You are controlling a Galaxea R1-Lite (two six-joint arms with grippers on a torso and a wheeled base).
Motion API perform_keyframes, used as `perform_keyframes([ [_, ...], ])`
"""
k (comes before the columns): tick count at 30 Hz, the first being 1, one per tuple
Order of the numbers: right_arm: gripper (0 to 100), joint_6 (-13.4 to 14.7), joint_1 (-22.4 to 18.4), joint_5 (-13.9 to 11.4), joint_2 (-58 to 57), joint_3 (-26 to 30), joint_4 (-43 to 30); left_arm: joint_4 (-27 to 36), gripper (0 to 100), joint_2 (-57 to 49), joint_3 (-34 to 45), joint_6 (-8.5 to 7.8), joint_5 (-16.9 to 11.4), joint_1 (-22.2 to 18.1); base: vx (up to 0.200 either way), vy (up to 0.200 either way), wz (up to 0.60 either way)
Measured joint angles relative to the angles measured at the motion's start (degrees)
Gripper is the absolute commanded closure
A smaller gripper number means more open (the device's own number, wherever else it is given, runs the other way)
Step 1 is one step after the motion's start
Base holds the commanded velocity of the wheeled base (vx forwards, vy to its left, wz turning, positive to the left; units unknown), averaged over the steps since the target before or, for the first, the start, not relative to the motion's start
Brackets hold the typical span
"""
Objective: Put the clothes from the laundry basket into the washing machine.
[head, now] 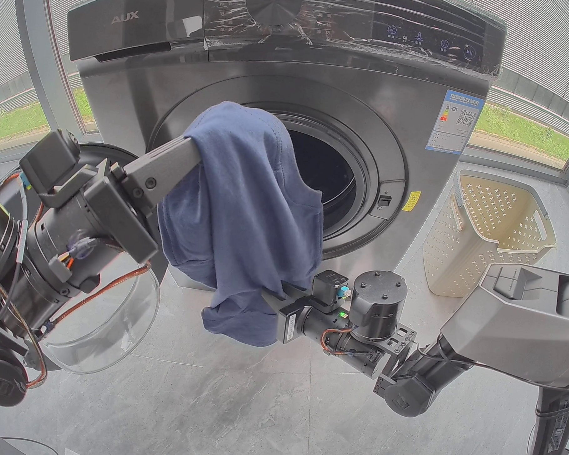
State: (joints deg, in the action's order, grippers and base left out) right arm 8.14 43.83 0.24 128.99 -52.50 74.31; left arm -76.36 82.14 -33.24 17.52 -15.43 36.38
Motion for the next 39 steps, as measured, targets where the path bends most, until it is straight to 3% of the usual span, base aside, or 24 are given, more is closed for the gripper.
perform_keyframes([
  [21,100,0.1,-1.5,0.1,-8.4,6.3,0.0,1.5,100,-0.3,1.3,0.4,0.5,-3.0,0.0,0.0,0.0],
  [22,0,0.1,-1.5,0.1,-8.6,7.1,0.0,1.8,100,-0.3,1.1,0.4,0.5,-3.0,0.0,0.0,0.0],
  [30,0,-0.1,-0.9,-0.6,-9.3,13.6,-0.1,2.6,100,-0.3,-0.6,0.4,0.4,-3.0,0.0,0.0,0.0],
  [36,0,-0.9,-0.3,-3.9,-9.2,18.5,0.2,4.1,100,-0.4,-2.4,0.43,0.3,-2.6,0.0,0.0,0.0],
  [39,0,-1.1,0.5,-4.1,-8.7,18.7,0.6,4.3,100,-0.5,-2.9,0.44,0.3,-2.4,0.0,0.0,0.0],
])
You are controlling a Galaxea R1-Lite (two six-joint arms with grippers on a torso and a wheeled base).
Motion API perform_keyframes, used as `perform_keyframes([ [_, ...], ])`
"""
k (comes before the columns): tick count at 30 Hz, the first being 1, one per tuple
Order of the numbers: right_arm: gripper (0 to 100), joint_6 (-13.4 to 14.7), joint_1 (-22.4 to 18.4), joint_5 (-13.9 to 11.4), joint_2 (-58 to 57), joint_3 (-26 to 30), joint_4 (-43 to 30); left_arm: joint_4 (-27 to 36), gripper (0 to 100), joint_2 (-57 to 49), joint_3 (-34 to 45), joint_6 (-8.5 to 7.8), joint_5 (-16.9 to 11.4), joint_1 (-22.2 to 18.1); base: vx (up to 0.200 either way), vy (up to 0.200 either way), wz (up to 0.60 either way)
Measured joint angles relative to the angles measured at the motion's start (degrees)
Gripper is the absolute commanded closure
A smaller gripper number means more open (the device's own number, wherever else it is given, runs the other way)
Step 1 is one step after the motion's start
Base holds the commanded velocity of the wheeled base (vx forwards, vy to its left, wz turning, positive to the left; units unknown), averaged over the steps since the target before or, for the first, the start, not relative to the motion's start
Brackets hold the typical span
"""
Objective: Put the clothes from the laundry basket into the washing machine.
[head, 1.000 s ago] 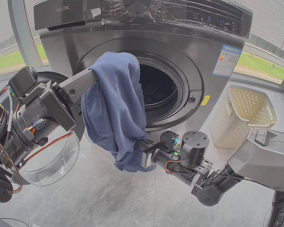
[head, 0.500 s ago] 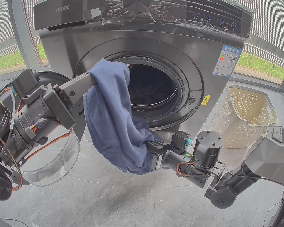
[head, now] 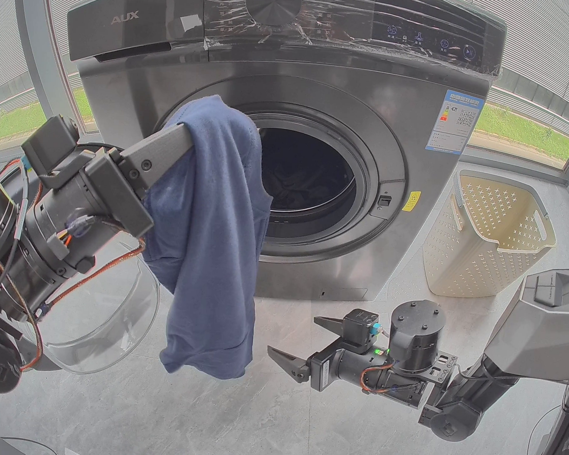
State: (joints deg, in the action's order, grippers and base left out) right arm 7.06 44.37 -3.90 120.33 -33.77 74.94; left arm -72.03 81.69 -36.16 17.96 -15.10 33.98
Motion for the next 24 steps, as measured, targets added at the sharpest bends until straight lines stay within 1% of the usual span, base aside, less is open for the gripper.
perform_keyframes([
  [9,0,0.4,2.5,-0.1,2.9,-6.4,0.2,0.1,100,0.0,-0.3,0.02,0.1,0.4,0.0,0.0,0.0],
  [17,0,0.5,2.6,0.1,6.7,-12.9,0.0,0.1,100,-0.4,0.0,0.02,0.0,0.5,0.0,0.0,0.0],
  [18,100,0.5,2.4,0.2,7.4,-13.9,0.0,0.1,100,-0.5,0.0,0.02,0.0,0.6,0.0,0.0,0.0],
  [21,100,1.0,1.6,1.0,9.0,-17.0,-0.1,0.2,100,-1.0,0.2,0.35,0.1,0.7,0.0,0.0,0.0],
  [24,100,1.8,0.7,1.8,9.9,-20.0,-0.2,1.4,100,-2.0,0.9,1.28,0.2,0.7,0.0,0.0,0.0],
])
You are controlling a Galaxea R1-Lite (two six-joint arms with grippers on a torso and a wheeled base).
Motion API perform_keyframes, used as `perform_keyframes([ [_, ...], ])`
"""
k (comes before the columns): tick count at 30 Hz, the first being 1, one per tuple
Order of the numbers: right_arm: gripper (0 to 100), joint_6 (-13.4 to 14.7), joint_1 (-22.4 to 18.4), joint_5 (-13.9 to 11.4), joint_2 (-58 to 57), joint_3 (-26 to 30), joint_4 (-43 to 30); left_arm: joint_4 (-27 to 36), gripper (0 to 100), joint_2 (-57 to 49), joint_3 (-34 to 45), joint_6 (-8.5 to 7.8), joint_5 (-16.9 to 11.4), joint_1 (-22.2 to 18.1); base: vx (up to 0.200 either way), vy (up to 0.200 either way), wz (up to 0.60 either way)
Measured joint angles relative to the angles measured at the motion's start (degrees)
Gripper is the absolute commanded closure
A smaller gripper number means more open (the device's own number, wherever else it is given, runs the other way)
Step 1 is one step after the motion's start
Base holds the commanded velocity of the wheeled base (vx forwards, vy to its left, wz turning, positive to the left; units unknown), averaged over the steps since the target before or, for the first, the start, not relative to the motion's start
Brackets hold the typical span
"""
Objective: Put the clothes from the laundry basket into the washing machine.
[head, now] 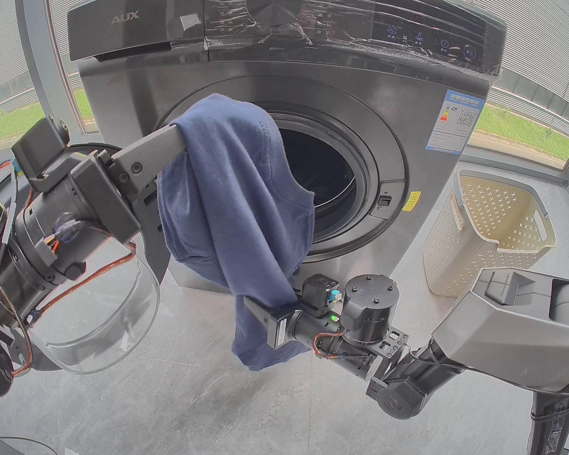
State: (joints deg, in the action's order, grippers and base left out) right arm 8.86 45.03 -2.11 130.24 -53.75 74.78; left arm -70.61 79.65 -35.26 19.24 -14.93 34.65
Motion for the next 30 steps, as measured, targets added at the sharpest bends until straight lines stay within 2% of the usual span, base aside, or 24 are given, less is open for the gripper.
perform_keyframes([
  [4,100,0.3,-1.3,1.0,-0.6,-1.4,-0.5,1.3,100,-1.4,1.0,1.07,0.0,-0.6,0.0,0.0,0.0],
  [9,100,0.4,-2.9,2.2,-3.9,0.2,-1.2,1.6,100,-2.5,2.6,2.0,-0.3,-3.6,0.0,0.0,0.0],
  [14,100,0.5,-4.2,3.5,-7.5,1.1,-2.2,2.0,100,-3.0,7.5,2.27,-0.2,-5.8,0.0,0.0,0.0],
  [21,100,0.5,-4.7,4.0,-11.8,1.4,-2.8,3.0,100,-2.3,16.4,2.38,-0.8,-7.0,0.0,0.0,0.0],
  [22,100,0.6,-4.8,4.0,-12.3,1.4,-2.9,3.1,0,-2.0,17.4,2.38,-0.9,-7.1,0.0,0.0,0.0],
  [30,100,0.7,-4.2,4.0,-14.7,1.7,-2.8,3.2,0,2.3,23.0,1.62,-2.9,-7.3,0.0,0.0,0.0],
])
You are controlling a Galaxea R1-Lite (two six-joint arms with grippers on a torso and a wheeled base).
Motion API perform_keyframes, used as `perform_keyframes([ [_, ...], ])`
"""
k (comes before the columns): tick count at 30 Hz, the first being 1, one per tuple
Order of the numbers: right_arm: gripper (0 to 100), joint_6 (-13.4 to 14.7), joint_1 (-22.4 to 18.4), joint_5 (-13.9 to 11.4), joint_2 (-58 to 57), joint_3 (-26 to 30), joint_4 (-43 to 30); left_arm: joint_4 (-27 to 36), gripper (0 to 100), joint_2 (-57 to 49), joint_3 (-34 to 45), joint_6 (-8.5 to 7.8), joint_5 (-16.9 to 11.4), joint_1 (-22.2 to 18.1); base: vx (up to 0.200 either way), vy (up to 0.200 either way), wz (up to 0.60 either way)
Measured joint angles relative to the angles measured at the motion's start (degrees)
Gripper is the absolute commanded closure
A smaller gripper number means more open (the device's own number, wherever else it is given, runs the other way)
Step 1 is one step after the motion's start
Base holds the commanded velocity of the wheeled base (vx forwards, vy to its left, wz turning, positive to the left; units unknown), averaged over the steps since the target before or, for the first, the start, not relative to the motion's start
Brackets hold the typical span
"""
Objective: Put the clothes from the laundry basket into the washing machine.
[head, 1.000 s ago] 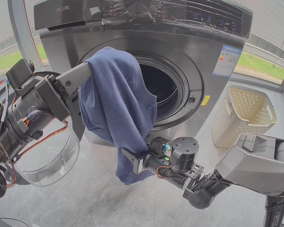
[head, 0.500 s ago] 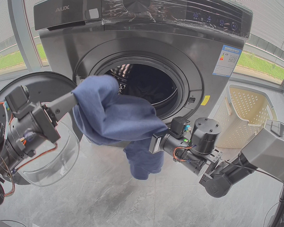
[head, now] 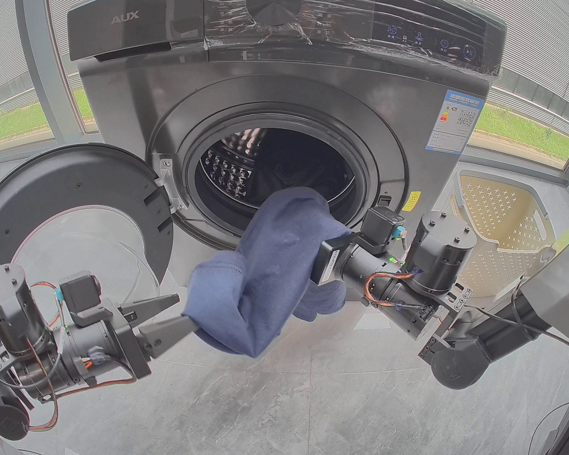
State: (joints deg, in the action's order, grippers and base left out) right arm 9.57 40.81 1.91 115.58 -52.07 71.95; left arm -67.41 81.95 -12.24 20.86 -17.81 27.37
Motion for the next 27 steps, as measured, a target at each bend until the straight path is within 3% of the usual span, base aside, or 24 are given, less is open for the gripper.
perform_keyframes([
  [3,100,0.0,0.1,0.0,-0.3,0.1,0.0,0.0,0,2.0,2.4,-1.16,0.0,0.2,0.0,0.0,0.0],
  [7,100,0.1,0.3,0.0,-0.4,0.1,0.0,-0.2,0,4.2,5.1,-4.39,-0.1,0.3,0.0,0.0,0.0],
  [16,100,0.0,0.3,0.0,-0.6,0.3,0.0,-0.1,0,6.1,7.8,-6.5,-0.4,0.5,0.0,0.0,0.0],
  [21,100,0.0,0.0,0.0,-0.8,0.0,0.2,0.0,0,7.2,10.6,-10.48,-2.1,1.7,0.0,0.0,0.0],
  [27,100,0.1,0.3,0.0,-0.8,0.0,0.5,-0.8,0,8.0,10.1,-11.03,-3.3,3.2,0.0,0.0,0.0],
])
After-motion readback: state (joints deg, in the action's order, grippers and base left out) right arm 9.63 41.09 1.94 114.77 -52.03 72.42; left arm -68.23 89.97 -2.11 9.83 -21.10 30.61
